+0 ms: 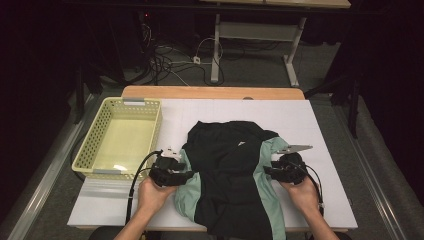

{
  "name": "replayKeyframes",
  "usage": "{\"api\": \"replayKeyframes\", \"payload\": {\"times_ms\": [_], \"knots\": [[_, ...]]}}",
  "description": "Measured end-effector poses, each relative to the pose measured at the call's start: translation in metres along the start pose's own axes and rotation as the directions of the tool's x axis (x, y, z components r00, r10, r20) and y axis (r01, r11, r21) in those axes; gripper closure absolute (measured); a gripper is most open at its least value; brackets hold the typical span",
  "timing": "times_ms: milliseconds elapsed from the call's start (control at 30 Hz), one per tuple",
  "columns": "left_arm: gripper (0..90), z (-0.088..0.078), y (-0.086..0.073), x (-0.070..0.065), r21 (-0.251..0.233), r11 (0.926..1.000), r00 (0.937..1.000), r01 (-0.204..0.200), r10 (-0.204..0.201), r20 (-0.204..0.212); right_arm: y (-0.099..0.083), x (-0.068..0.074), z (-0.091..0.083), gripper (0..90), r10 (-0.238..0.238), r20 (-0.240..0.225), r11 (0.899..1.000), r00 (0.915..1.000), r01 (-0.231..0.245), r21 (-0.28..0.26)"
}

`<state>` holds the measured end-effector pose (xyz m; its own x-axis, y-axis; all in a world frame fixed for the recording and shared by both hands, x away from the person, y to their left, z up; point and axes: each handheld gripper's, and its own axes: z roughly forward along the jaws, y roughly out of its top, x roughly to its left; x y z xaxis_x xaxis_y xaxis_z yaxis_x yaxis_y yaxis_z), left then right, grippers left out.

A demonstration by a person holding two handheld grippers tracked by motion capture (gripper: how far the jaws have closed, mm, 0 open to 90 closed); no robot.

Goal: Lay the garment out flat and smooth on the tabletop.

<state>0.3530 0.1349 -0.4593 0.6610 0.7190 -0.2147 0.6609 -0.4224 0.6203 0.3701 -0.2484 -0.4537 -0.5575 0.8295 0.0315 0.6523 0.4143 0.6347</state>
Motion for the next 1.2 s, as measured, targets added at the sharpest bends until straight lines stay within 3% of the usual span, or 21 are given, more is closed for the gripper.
{"api": "replayKeyframes", "payload": {"times_ms": [67, 133, 233, 433, 700, 833, 900, 1000, 1100, 1200], "knots": [[56.7, 0.007, 0.001, 0.001, 0.032, 0.9995, 0.9999, -0.007, 0.007, 0.012, -0.003, 0.001, 0.003, 70.4, -0.017, -0.007, 1.0, 0.9998, 0.017, 0.022], [68.6, 0.009, 0.001, 0.0, 0.048, 0.9987, 0.9992, -0.018, 0.016, 0.036, -0.005, 0.004, 0.001, 81.8, -0.043, -0.017, 0.999, 0.9989, 0.044, 0.03], [83.3, 0.009, 0.001, -0.002, 0.067, 0.9971, 0.9964, -0.036, 0.031, 0.079, -0.008, 0.007, -0.002, 85.9, -0.071, -0.021, 0.997, 0.9973, 0.072, 0.041], [84.9, 0.0, -0.002, -0.012, 0.069, 0.9945, 0.9894, -0.079, 0.07, 0.128, -0.022, 0.009, -0.018, 85.9, -0.078, -0.036, 0.996, 0.9963, 0.08, 0.045], [84.9, -0.017, -0.009, -0.027, 0.068, 0.9923, 0.98, -0.104, 0.091, 0.177, -0.042, 0.014, -0.036, 84.1, -0.079, -0.073, 0.996, 0.9942, 0.082, 0.033], [82.7, -0.02, -0.009, -0.023, 0.012, 0.9967, 0.9873, -0.08, 0.078, 0.139, -0.037, 0.011, -0.038, 77.7, -0.072, -0.068, 0.997, 0.9951, 0.071, -0.012], [69.6, -0.021, -0.006, -0.02, -0.037, 0.9981, 0.9923, -0.049, 0.053, 0.112, -0.03, 0.007, -0.041, 75.4, -0.059, -0.052, 0.998, 0.9969, 0.057, -0.04], [58.4, -0.02, 0.001, -0.017, -0.076, 0.9964, 0.9967, -0.038, 0.043, 0.069, -0.017, -0.002, -0.042, 73.5, -0.033, -0.016, 0.997, 0.9993, 0.031, -0.075], [54.6, -0.012, 0.007, -0.014, -0.072, 0.9967, 0.9984, -0.036, 0.039, 0.041, -0.001, -0.017, -0.033, 71.7, -0.016, 0.049, 0.997, 0.9987, 0.019, -0.073], [54.4, 0.0, 0.007, -0.01, -0.022, 0.999, 0.999, -0.038, 0.038, 0.022, 0.011, -0.036, -0.022, 70.9, 0.046, 0.099, 0.996, 0.9941, -0.038, -0.076]]}}
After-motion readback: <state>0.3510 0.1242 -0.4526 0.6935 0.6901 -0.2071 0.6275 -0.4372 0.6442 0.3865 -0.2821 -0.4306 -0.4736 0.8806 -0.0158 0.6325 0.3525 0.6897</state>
